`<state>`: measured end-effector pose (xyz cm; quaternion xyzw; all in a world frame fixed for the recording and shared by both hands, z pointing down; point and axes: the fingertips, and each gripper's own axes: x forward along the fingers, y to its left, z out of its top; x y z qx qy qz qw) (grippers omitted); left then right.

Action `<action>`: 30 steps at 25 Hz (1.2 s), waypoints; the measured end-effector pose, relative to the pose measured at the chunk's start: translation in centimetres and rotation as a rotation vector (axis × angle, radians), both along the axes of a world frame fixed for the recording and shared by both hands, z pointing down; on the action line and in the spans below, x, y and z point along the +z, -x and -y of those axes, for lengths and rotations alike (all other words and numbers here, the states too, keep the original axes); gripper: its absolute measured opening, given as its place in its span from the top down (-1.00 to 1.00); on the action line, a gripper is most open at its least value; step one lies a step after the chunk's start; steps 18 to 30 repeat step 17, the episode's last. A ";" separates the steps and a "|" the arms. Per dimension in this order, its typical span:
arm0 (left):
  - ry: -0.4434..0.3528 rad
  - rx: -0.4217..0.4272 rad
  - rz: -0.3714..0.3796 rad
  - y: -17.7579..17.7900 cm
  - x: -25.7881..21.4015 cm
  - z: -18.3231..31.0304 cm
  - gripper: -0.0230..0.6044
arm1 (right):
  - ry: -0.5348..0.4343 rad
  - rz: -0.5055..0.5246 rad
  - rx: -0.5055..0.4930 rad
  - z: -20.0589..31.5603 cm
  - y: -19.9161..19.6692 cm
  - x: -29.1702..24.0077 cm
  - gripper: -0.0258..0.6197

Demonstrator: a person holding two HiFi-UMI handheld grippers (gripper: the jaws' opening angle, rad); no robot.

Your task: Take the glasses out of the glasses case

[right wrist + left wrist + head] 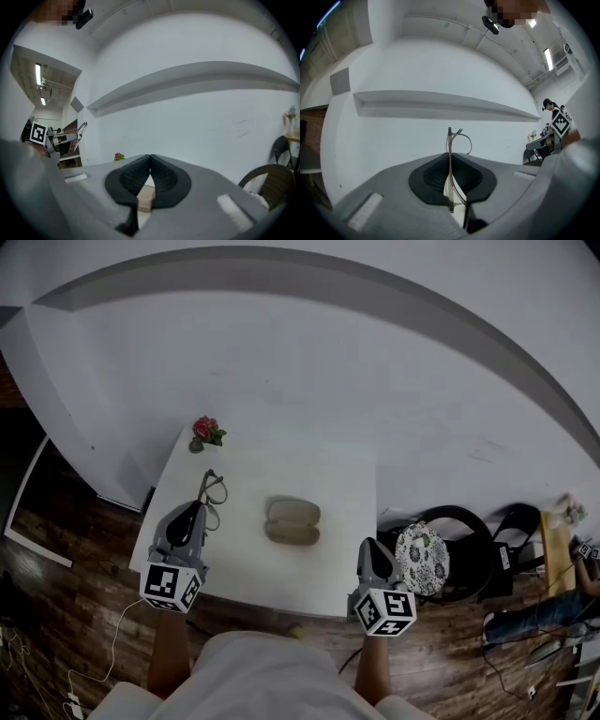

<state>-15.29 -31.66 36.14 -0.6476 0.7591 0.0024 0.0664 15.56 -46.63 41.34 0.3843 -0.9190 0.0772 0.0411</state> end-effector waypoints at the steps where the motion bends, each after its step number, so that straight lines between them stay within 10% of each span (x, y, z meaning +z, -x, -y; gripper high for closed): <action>1: -0.001 -0.002 0.000 0.0 0.0 -0.1 0.85 | -0.001 0.000 -0.002 0.0 0.0 -0.1 0.91; 30: 0.002 -0.007 0.008 0.0 -0.1 0.2 0.85 | -0.011 0.000 -0.015 0.7 0.0 -0.4 0.91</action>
